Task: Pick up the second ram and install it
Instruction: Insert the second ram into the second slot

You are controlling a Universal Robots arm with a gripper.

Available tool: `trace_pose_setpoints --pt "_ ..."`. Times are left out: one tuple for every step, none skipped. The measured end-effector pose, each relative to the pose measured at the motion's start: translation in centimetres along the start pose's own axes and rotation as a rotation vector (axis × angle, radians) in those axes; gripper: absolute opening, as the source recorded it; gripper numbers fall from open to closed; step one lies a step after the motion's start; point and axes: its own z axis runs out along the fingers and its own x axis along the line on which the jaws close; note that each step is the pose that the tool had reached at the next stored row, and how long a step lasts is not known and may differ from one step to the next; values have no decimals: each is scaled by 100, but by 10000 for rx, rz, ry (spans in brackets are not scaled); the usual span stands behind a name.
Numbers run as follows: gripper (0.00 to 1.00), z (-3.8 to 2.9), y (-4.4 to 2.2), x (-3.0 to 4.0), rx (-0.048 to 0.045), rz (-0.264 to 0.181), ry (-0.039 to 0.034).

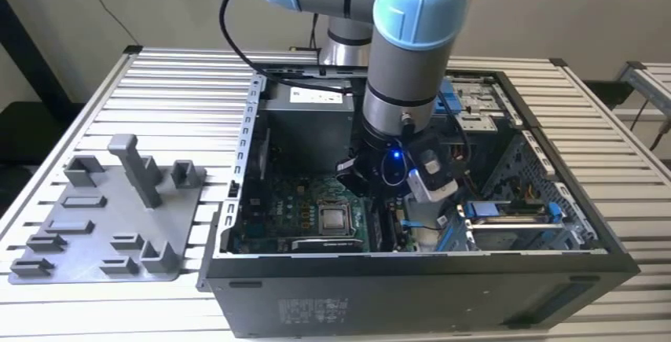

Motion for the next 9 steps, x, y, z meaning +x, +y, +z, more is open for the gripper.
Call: trace_pose_setpoints --pt "14 0 0 0 0 -1 0" --pt "14 0 0 -1 0 -7 0" --pt "14 0 0 -3 0 -19 0" --pt "14 0 0 -5 -1 -32 1" --pt "14 0 0 -7 -1 -49 0" --pt "14 1 0 -10 -2 -74 0" --pt "14 1 0 -13 -3 -104 -1" --pt "14 1 0 -14 -4 -120 -1" --pt "14 1 0 -14 -3 -120 0"
